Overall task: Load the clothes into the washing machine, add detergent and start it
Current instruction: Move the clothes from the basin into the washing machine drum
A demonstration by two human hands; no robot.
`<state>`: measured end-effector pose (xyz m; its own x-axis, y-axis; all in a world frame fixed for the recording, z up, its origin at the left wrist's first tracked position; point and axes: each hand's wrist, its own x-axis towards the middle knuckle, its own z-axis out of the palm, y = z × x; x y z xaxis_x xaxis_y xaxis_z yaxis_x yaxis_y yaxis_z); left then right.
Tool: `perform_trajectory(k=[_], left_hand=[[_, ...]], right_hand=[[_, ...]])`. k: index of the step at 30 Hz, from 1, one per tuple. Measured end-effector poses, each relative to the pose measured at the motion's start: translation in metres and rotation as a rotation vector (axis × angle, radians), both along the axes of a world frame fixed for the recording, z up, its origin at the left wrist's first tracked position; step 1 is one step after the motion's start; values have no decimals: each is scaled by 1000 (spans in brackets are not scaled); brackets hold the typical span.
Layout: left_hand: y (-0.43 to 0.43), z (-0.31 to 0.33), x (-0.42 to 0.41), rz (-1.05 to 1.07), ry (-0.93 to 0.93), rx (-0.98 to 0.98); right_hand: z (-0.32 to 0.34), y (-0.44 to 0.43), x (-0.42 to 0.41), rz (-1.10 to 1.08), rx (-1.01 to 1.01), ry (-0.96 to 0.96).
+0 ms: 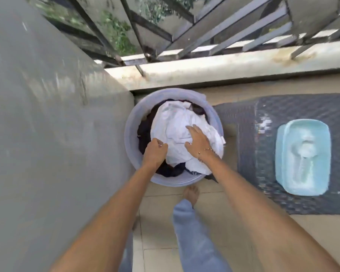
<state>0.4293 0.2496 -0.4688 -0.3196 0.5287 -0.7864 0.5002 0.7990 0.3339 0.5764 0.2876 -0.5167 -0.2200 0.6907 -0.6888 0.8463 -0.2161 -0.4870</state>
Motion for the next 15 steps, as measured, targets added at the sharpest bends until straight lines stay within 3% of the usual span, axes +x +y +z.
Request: perform_trajectory(k=[3,7,10,13,15], left_hand=[[-5,-20,0,68,-44,-20],[-10,-31,3,183,-112,-44],[-10,-32,4,293,-146,-55],[-5,-24,1,458,-183,-76],[2,-17,-3,603,-318,-150]], right_hand=[[-28,-3,-8,52,-30,-27],[-44,-1,-17,12,173,-129],[-40,2,-18,30,219,-151],[-18,-10,-25,-4,300,-66],[0,-26,-33,-45,331,45]])
